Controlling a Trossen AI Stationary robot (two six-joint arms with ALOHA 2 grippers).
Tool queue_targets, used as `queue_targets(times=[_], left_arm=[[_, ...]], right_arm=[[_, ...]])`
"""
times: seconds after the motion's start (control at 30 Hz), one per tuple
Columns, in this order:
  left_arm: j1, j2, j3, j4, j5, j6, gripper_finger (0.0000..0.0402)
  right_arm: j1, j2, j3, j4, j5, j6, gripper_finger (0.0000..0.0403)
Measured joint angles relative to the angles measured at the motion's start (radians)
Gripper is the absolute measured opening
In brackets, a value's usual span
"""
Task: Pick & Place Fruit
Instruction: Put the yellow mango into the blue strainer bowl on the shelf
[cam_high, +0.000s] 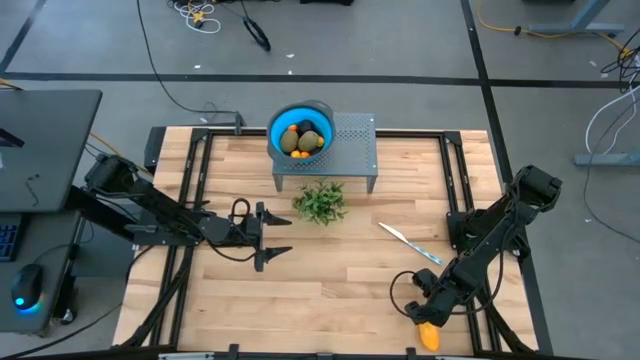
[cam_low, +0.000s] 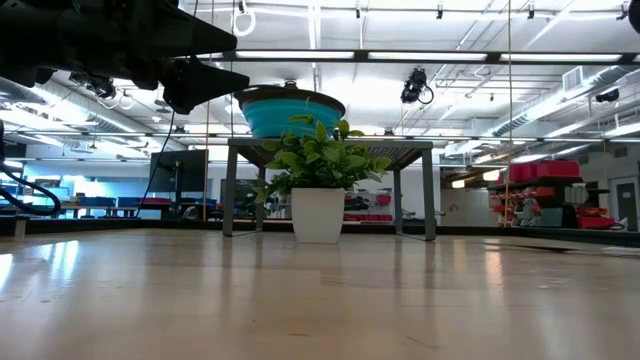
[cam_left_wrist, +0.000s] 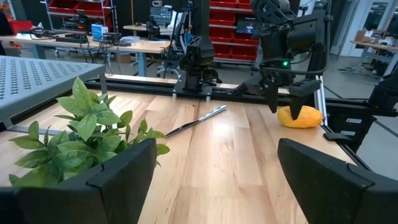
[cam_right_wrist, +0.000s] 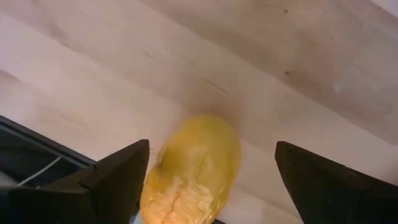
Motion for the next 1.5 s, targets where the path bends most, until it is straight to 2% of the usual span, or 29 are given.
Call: queue_targets(times=[0.37, 0.73, 1.0, 1.23, 1.5], left_arm=[[0.000, 0.000, 0.000, 0.000, 0.000, 0.000, 0.0343], [0.000, 0.000, 0.000, 0.000, 0.000, -0.001, 0.0343], [0.000, 0.000, 0.000, 0.000, 0.000, -0.004, 0.0343], [0.000, 0.000, 0.000, 0.000, 0.000, -0.004, 0.0343], [0.000, 0.000, 0.000, 0.000, 0.000, -0.004, 0.0343]], right_arm=[[0.000, 0.000, 0.000, 0.000, -0.001, 0.000, 0.0267], [-0.001, 0.000, 0.000, 0.039, -0.004, -0.036, 0.0211], [-0.002, 0.000, 0.000, 0.013, -0.070, -0.051, 0.0200], [-0.003, 0.000, 0.000, -0.056, -0.072, -0.076, 0.0200], [-0.058, 0.000, 0.000, -0.156, -0.081, -0.160, 0.0199]])
